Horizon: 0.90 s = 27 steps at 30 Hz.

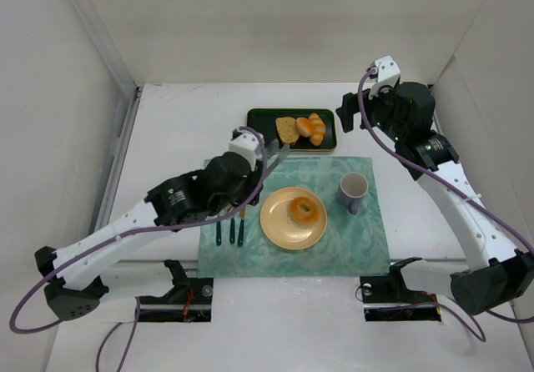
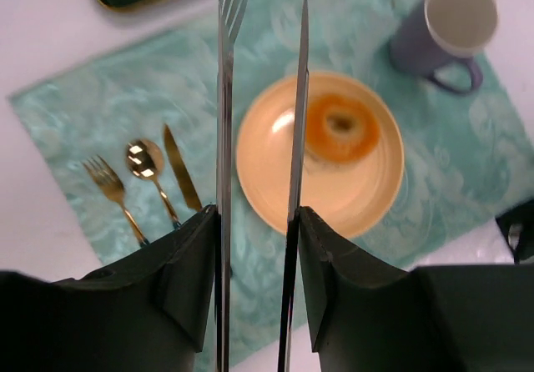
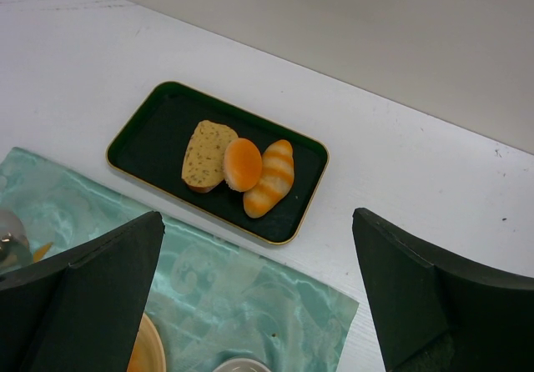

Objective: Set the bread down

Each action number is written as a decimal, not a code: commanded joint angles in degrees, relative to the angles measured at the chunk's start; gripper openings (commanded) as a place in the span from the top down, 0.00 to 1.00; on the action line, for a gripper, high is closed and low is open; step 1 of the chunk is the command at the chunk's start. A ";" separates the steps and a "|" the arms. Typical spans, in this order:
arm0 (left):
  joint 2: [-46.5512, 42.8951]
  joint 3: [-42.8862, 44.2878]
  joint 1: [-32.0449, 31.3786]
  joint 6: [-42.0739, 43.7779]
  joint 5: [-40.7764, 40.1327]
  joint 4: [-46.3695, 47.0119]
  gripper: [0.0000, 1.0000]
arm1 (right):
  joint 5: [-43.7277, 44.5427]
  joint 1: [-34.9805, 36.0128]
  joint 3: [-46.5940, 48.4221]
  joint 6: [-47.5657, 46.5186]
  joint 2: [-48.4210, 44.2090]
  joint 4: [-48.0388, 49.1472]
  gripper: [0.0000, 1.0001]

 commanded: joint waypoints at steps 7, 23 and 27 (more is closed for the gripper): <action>-7.11 0.03 13.56 13.32 -14.39 12.66 0.63 | -0.86 -0.22 -0.03 0.62 -1.34 3.02 0.00; 6.50 -19.31 56.20 27.66 12.24 45.54 0.64 | -2.01 -0.22 -0.03 0.62 -1.86 3.02 0.00; 11.95 -20.02 59.10 28.28 14.61 48.79 0.64 | -2.01 -0.22 -0.03 0.62 -1.86 3.02 0.00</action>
